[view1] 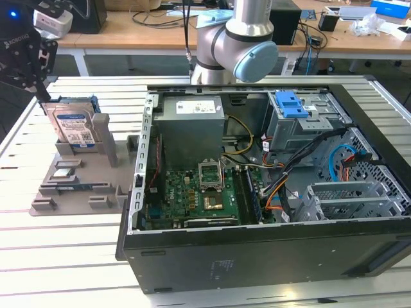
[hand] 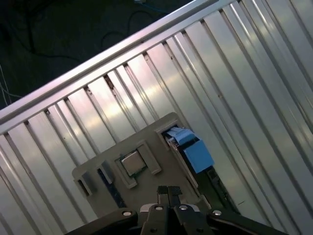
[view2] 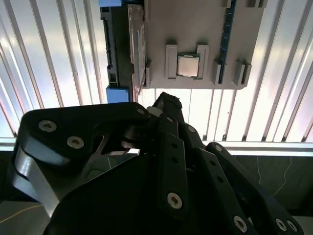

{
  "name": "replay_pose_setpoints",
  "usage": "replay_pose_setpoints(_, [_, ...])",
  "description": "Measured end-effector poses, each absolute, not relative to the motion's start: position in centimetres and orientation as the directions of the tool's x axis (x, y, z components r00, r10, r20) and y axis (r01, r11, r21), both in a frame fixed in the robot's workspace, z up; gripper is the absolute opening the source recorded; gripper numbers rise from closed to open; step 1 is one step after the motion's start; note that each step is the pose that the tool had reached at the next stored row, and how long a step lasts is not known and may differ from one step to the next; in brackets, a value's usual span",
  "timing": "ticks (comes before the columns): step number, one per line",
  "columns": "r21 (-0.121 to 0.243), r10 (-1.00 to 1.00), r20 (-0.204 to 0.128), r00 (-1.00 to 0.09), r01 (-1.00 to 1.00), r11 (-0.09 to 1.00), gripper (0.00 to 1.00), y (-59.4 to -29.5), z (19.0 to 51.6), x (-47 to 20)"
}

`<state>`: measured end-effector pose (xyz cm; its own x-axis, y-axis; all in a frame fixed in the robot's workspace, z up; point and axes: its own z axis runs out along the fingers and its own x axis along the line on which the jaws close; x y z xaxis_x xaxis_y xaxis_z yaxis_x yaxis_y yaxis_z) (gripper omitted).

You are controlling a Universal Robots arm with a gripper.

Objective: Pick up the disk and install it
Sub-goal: 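Pick up the disk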

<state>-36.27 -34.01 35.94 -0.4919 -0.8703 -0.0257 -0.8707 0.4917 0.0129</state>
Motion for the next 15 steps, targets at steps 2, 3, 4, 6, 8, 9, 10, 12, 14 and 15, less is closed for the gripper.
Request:
replay_pose_setpoints(2, [0.013,-0.881,-0.026,-0.473,-0.881,0.473,0.11,-34.01,35.94,-36.28])
replay_pose_setpoints(3, [0.013,-0.885,-0.026,-0.465,-0.885,0.465,0.11,-34.01,35.94,-36.28])
replay_pose_setpoints(4, [0.013,-0.891,-0.026,-0.453,-0.891,0.453,0.11,-34.01,35.94,-36.28])
replay_pose_setpoints(6, [0.013,-0.900,-0.026,-0.434,-0.901,0.434,0.11,-34.01,35.94,-36.28])
replay_pose_setpoints(8, [0.013,-0.909,-0.026,-0.417,-0.909,0.417,0.11,-34.01,35.94,-36.28])
replay_pose_setpoints(9, [0.013,-0.914,-0.026,-0.404,-0.915,0.404,0.11,-34.01,35.94,-36.28])
replay_pose_setpoints(10, [0.013,-0.920,-0.026,-0.391,-0.920,0.391,0.11,-34.01,35.94,-36.28])
replay_pose_setpoints(12, [0.013,-0.927,-0.026,-0.374,-0.927,0.374,0.11,-34.01,35.94,-36.28])
replay_pose_setpoints(14, [0.013,-0.935,-0.026,-0.355,-0.935,0.354,0.11,-34.01,35.94,-36.28])
replay_pose_setpoints(15, [0.013,-0.938,-0.026,-0.347,-0.938,0.347,0.11,-34.01,35.94,-36.28])
